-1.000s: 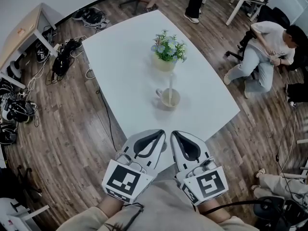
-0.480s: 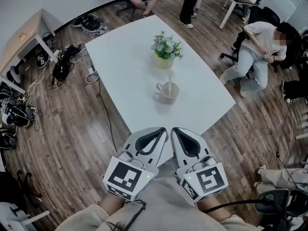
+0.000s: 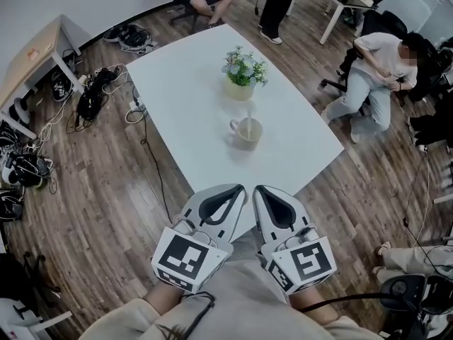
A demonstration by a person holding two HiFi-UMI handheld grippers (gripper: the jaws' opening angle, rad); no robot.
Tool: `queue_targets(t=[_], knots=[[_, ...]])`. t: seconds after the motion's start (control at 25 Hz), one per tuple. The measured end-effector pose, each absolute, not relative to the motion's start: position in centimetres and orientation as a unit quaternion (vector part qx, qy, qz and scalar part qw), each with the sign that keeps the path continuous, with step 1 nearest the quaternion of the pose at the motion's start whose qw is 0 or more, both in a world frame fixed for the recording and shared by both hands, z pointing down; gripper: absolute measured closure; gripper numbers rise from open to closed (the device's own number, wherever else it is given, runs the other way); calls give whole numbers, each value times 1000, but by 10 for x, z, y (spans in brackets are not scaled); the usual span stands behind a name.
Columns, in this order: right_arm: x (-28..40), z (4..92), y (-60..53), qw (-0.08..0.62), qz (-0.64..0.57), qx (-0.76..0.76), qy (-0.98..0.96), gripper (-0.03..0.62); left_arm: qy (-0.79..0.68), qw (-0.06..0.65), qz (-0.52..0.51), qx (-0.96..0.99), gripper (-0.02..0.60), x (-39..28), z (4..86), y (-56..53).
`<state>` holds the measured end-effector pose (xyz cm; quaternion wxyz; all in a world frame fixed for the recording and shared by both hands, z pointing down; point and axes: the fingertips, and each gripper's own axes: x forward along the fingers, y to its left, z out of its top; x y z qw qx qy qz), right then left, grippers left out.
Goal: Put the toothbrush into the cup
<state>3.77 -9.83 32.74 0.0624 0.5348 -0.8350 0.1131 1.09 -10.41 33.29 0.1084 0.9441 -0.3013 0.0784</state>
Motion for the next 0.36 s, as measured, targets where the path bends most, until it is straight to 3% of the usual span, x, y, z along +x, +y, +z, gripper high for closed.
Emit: queue_targets(t=[0.36], knots=[[40, 329, -107, 66, 111, 532, -837, 576, -303, 109, 76, 944, 578, 14, 334, -112]])
